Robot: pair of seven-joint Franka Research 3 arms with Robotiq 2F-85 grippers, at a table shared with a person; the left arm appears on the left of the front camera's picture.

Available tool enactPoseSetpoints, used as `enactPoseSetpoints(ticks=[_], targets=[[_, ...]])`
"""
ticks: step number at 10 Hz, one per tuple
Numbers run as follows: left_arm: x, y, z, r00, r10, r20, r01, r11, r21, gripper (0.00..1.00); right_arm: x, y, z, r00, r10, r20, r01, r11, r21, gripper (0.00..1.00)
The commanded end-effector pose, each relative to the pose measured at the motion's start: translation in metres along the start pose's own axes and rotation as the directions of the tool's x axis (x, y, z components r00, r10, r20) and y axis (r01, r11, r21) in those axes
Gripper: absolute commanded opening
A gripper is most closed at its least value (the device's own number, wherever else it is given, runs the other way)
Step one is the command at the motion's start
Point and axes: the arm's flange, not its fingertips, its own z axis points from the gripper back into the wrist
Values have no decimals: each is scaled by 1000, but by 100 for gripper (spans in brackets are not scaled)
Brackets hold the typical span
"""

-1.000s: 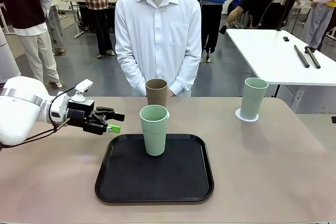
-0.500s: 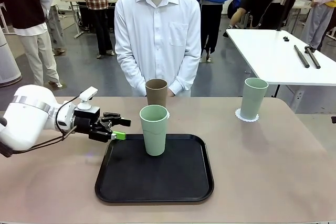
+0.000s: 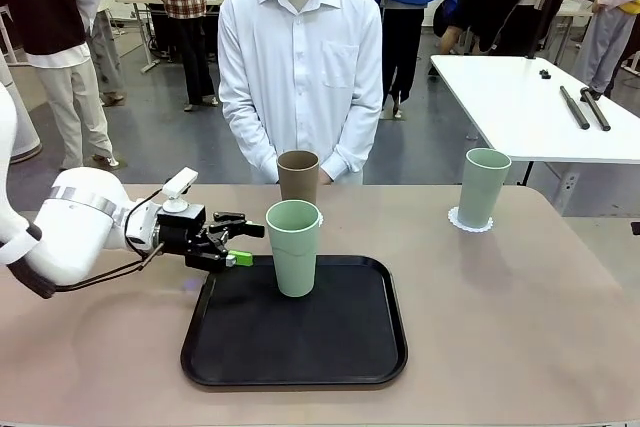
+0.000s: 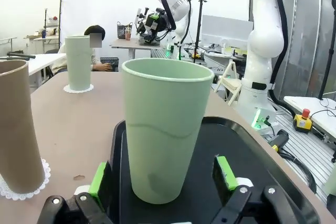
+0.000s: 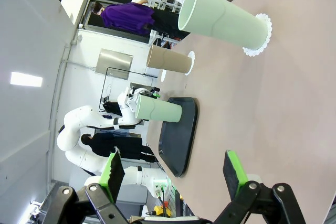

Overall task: Place coasters on the table and set cups on them.
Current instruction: Take one Reusable plastic cup from the Flat Tray and place it on a coaster set by the human.

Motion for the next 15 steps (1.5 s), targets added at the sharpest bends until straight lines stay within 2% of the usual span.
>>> enactPoseSetpoints(ticks=[1, 15], targets=[[-2, 10, -14, 1000, -2, 17, 2, 1000, 4, 100, -1, 0, 0, 1000, 0, 1, 0, 1000, 2, 100], [-16, 22, -54, 1000, 29, 7, -28, 995, -98, 100, -1, 0, 0, 1000, 0, 1, 0, 1000, 2, 100]])
